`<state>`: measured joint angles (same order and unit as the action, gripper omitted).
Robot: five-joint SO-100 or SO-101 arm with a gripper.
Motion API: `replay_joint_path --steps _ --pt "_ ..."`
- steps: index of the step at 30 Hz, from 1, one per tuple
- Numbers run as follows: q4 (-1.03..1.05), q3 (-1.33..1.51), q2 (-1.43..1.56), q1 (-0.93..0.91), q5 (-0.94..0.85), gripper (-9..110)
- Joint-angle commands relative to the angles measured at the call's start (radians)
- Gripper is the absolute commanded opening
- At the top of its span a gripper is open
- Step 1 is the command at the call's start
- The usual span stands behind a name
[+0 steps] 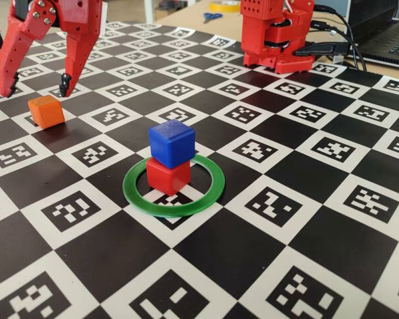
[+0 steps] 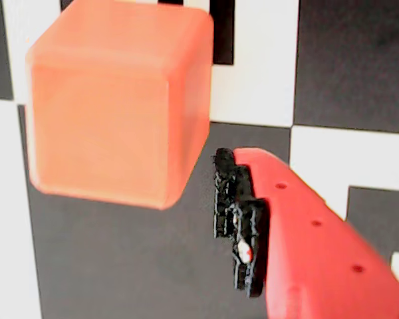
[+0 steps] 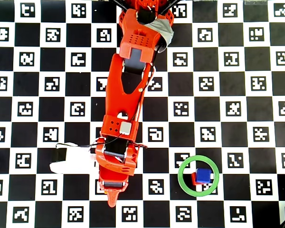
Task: Grab the red cube then put it in the green circle then put the blue cube on top and finally the orange cube on top
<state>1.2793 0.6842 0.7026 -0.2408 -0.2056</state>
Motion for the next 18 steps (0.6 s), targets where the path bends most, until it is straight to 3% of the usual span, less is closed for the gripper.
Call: replay_joint_path --steps 1,18 --pt "-0.017 -0.107 0.026 -0.014 -0.008 38" --pt "-0.049 -0.150 -0.046 -0.020 -0.015 38"
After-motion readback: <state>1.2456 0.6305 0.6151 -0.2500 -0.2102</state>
